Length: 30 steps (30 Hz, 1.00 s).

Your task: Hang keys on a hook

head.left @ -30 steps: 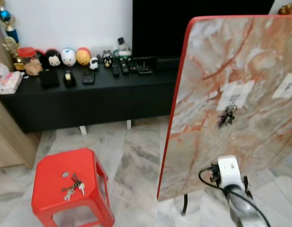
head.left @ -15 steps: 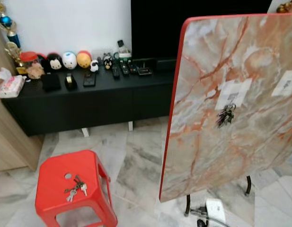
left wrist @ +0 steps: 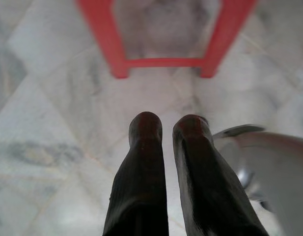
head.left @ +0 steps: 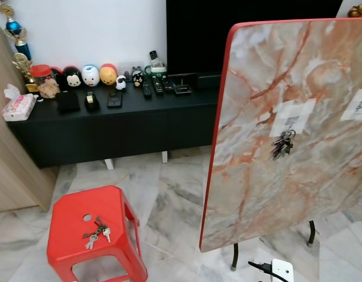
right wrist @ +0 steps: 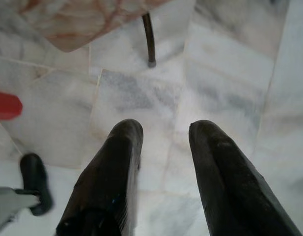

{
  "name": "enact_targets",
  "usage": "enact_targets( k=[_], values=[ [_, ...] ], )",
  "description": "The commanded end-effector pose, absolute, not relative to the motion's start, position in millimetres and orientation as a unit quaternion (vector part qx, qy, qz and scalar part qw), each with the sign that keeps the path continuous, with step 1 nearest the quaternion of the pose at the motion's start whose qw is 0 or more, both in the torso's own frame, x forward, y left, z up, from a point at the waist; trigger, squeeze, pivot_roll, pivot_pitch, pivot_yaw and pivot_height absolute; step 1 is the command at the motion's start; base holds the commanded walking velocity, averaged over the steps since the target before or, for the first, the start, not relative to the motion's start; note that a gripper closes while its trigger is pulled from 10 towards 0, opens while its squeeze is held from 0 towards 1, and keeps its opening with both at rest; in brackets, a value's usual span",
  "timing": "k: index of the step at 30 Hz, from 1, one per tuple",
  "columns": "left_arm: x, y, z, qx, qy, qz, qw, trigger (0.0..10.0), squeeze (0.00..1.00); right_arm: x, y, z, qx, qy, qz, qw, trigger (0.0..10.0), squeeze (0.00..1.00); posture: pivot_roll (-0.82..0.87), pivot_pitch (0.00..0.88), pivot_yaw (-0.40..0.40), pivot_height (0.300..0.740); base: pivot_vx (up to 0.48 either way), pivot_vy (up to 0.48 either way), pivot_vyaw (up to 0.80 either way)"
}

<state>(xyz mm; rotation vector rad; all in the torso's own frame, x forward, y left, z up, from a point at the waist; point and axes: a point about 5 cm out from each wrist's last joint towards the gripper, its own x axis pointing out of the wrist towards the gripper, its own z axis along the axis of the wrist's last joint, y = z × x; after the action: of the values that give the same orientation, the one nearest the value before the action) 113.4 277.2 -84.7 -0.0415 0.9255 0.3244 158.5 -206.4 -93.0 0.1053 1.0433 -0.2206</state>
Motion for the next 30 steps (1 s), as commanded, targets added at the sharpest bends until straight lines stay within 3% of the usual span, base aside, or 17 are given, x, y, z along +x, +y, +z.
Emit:
enact_targets(
  k=[1,8,30],
  values=[
    [102,286,-84,-0.025,0.451,0.166,0.877,10.0,0.00,166,-205,-90,0.032,0.483,-0.078,0.871,10.0,0.00,0.19,0.000,-0.056,0.740,0.000,0.304,0.00],
    [103,287,-84,-0.026,0.451,0.166,0.876,10.0,0.00,169,-212,-87,0.025,0.475,-0.079,0.876,10.0,0.00,0.19,0.000,-0.057,0.740,0.000,0.306,0.54],
    [131,236,-94,-0.038,0.456,0.149,0.877,10.0,0.00,169,-208,-88,0.050,0.475,-0.092,0.874,10.0,0.00,0.20,0.000,-0.064,0.740,0.000,0.305,0.00]
  ],
)
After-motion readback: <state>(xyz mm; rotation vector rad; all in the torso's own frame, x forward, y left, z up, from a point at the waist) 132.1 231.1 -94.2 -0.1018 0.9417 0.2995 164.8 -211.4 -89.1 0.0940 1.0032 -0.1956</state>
